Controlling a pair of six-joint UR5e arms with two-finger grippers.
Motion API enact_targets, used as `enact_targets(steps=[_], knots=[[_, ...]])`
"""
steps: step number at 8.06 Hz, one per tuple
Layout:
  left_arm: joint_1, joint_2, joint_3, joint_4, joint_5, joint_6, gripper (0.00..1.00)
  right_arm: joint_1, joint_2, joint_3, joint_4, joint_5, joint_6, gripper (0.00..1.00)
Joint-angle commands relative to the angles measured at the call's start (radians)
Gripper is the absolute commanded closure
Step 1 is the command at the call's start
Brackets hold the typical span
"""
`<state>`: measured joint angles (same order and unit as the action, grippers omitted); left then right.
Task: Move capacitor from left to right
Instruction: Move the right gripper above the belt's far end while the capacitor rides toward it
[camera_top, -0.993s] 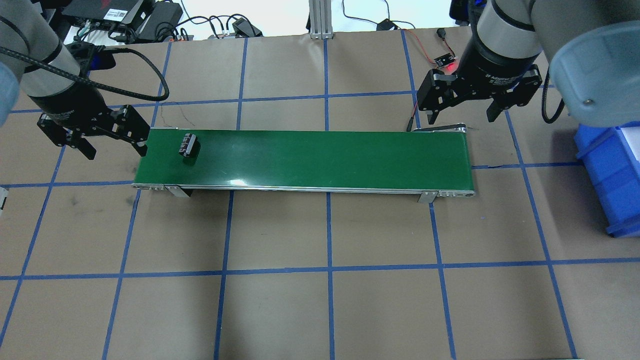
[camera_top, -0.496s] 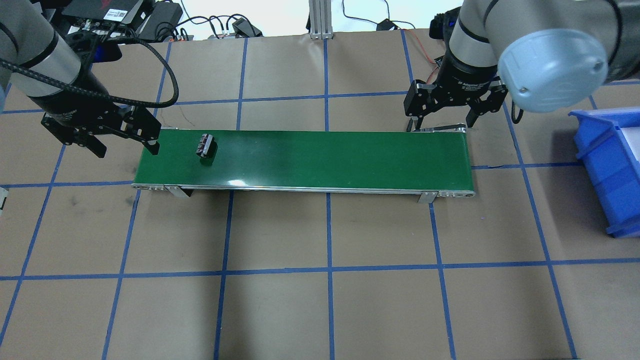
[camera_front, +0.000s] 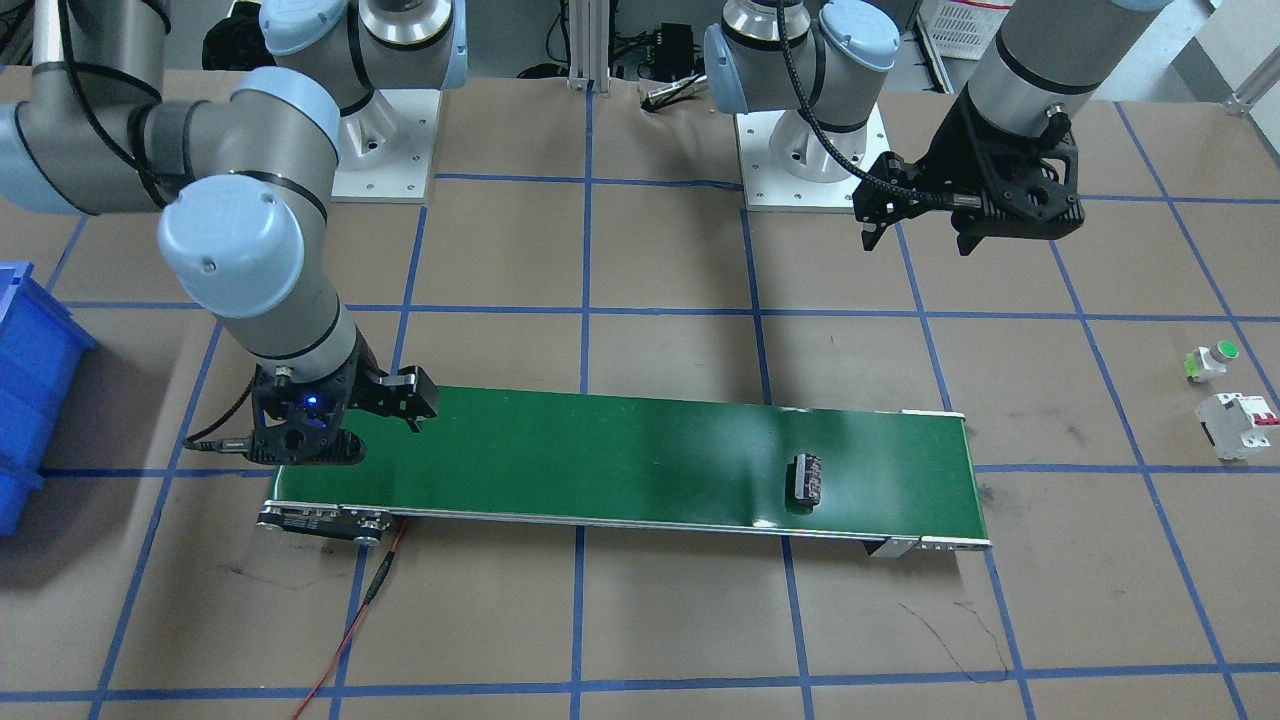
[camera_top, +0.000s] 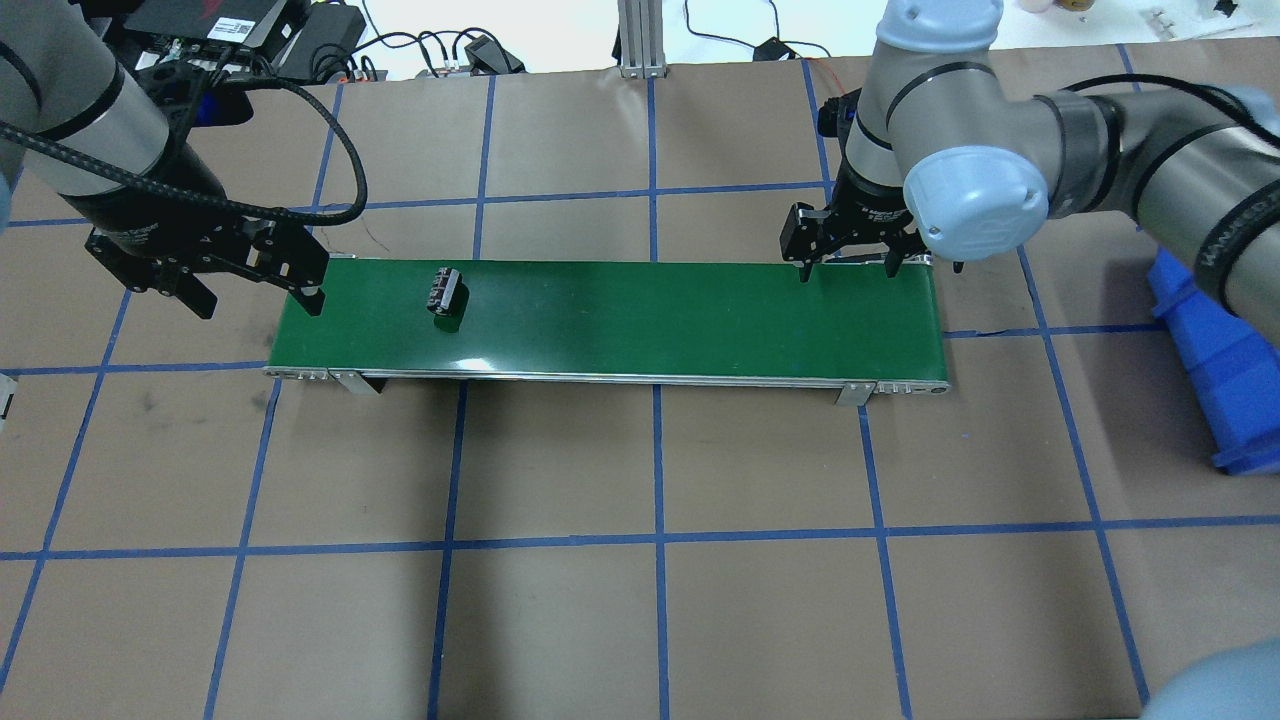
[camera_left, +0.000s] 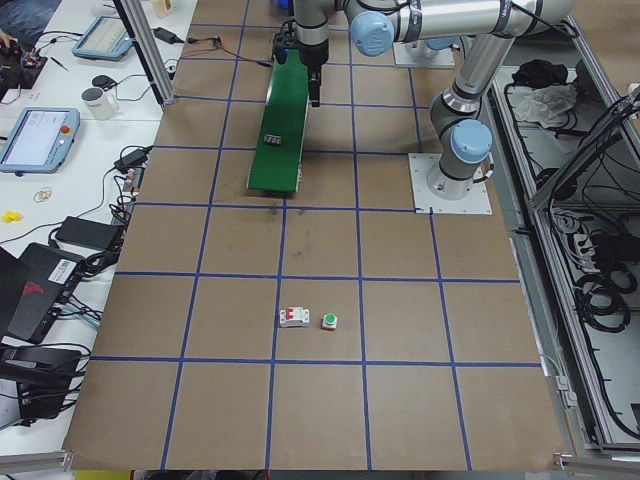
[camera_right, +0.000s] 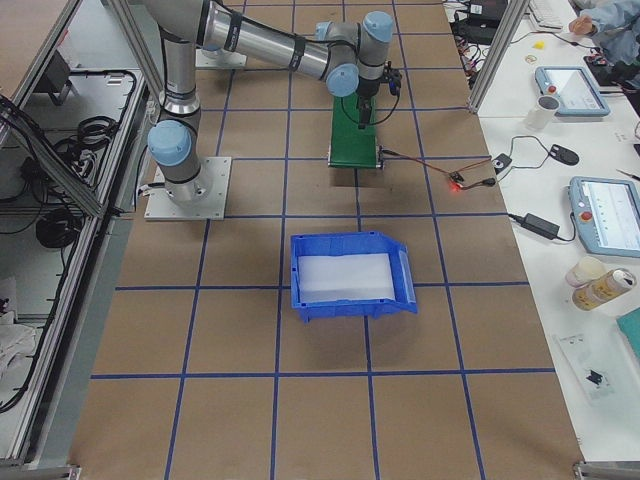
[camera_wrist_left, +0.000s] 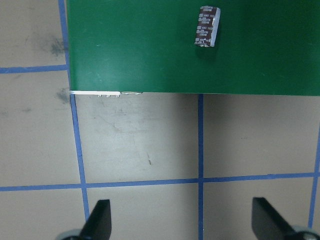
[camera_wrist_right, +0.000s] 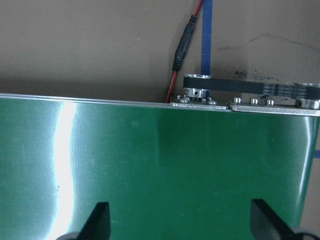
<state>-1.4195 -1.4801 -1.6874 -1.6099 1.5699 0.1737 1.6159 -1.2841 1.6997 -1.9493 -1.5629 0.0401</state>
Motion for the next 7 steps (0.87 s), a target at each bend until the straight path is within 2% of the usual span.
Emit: enact_targets(steps=[1, 2, 3, 4, 7], knots=[[0.001, -0.037, -0.003, 0.002, -0.001, 0.001, 0.0, -0.025, 0.031, 0.05, -0.079, 0.056, -0.052, 0.0], [0.001, -0.046, 0.0, 0.007, 0.002, 0.003, 0.0, -0.084, 0.026, 0.081, -0.079, 0.148, -0.093, 0.0], [0.001, -0.048, 0.0, 0.005, 0.042, 0.004, 0.0, -0.106, 0.023, 0.107, -0.103, 0.185, -0.095, 0.0], [0.001, -0.048, -0.003, 0.005, 0.083, 0.006, 0.0, -0.106, 0.022, 0.11, -0.111, 0.172, -0.106, 0.0], [0.001, -0.048, -0.002, 0.005, 0.084, 0.004, 0.0, -0.105, 0.015, 0.112, -0.109, 0.172, -0.106, 0.0]])
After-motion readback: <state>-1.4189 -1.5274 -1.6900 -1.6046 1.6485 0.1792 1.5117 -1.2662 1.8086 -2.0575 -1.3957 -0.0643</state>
